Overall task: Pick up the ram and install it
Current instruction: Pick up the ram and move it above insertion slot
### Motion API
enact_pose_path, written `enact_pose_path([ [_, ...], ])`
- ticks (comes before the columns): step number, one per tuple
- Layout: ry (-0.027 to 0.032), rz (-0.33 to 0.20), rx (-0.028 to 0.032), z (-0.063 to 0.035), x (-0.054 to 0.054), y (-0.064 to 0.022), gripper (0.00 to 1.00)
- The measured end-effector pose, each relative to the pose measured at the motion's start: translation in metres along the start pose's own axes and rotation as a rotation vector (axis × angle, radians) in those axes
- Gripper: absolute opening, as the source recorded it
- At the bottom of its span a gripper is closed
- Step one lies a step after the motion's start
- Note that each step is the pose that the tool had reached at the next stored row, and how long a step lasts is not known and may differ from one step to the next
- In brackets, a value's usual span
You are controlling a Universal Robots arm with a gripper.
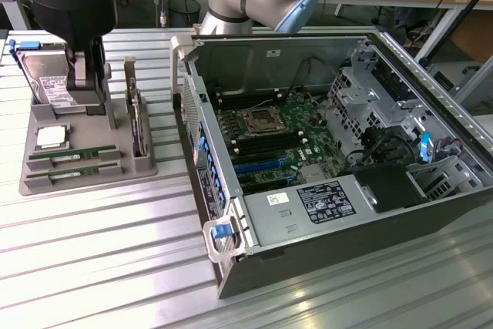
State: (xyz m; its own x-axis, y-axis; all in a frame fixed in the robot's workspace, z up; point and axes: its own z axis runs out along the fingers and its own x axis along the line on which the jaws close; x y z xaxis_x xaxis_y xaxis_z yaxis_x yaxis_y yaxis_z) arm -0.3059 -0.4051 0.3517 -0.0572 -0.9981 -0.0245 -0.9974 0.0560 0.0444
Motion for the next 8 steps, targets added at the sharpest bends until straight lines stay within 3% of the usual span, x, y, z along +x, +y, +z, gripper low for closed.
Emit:
enact_pose_path([
  [8,0.0,0.0,0.0,0.0056,0.0004,-0.0003,0.3],
])
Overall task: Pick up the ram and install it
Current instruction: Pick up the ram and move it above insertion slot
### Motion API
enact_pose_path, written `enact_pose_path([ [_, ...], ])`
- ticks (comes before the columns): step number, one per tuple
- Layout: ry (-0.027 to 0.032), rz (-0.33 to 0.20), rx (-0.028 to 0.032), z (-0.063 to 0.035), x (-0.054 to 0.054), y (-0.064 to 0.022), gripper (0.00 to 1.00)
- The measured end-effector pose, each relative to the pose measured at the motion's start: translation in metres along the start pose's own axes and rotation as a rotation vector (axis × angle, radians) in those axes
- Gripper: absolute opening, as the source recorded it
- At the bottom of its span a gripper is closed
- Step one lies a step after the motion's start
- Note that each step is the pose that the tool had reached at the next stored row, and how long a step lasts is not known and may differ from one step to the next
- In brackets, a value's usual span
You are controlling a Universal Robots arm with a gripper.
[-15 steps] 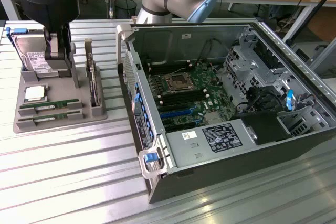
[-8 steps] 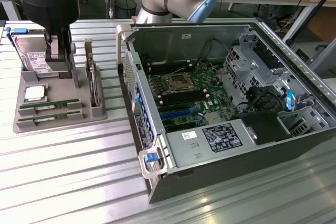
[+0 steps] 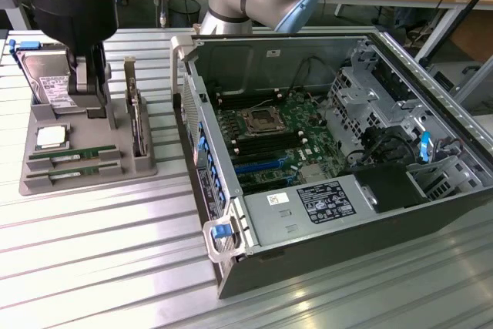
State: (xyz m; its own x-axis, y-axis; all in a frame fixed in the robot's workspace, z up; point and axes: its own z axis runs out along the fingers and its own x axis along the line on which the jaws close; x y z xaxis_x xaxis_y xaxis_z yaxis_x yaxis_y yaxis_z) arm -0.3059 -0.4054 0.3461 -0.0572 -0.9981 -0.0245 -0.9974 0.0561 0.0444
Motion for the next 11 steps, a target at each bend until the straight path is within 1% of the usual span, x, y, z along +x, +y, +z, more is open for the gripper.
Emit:
enact_pose_path([
  [11,0.0,0.0,0.0,0.0065,0.0004,-0.0003,0.3],
])
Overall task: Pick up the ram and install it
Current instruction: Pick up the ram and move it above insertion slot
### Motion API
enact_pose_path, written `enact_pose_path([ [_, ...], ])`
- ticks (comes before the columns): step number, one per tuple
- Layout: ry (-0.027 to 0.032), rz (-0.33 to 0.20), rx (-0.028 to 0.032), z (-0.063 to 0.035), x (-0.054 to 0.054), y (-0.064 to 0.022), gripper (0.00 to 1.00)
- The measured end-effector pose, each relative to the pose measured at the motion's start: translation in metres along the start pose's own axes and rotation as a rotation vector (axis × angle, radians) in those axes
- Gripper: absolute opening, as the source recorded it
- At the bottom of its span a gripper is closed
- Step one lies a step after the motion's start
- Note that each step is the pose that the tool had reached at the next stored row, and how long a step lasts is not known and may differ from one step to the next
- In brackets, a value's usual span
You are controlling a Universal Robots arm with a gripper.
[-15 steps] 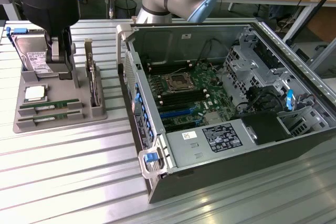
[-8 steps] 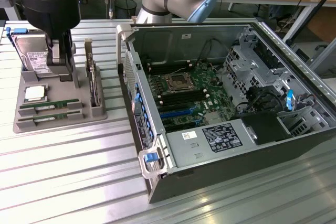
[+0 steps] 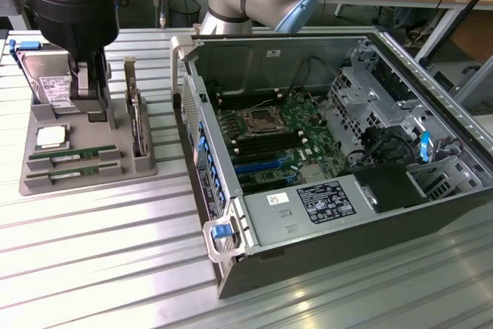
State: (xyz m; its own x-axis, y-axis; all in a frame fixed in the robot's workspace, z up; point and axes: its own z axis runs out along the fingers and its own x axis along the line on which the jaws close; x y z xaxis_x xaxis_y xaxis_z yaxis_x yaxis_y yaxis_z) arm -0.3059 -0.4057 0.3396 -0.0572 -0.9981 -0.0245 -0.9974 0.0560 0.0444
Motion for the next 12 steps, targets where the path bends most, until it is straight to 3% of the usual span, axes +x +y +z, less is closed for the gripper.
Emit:
enact_pose_path([
  [12,0.0,0.0,-0.0001,0.0065,0.0005,-0.0001,0.3],
])
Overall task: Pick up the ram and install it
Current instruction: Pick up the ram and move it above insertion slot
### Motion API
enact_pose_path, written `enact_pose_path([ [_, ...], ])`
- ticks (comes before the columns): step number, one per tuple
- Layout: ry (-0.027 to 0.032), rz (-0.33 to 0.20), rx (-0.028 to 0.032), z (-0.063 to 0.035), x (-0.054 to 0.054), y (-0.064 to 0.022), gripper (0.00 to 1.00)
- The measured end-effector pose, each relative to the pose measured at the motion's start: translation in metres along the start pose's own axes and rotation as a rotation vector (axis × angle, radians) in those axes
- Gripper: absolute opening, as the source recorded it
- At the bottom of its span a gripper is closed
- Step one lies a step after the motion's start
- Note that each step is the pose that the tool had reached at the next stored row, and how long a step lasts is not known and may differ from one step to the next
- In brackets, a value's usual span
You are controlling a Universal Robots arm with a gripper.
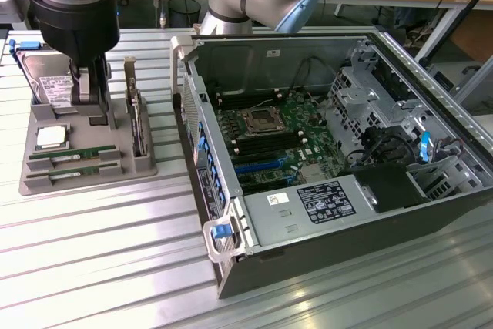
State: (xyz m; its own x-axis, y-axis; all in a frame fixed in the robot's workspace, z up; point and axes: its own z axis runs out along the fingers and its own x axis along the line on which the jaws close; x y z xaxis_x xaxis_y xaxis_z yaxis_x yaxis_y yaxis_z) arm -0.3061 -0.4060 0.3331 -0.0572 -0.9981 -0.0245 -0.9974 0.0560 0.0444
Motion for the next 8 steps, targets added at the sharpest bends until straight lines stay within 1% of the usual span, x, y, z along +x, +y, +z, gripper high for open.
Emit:
enact_pose_path([
  [5,-0.0001,-0.001,0.0001,0.0031,0.0013,0.0041,0.3],
  [8,0.0,-0.003,0.0001,0.0043,0.0018,0.0093,0.3],
])
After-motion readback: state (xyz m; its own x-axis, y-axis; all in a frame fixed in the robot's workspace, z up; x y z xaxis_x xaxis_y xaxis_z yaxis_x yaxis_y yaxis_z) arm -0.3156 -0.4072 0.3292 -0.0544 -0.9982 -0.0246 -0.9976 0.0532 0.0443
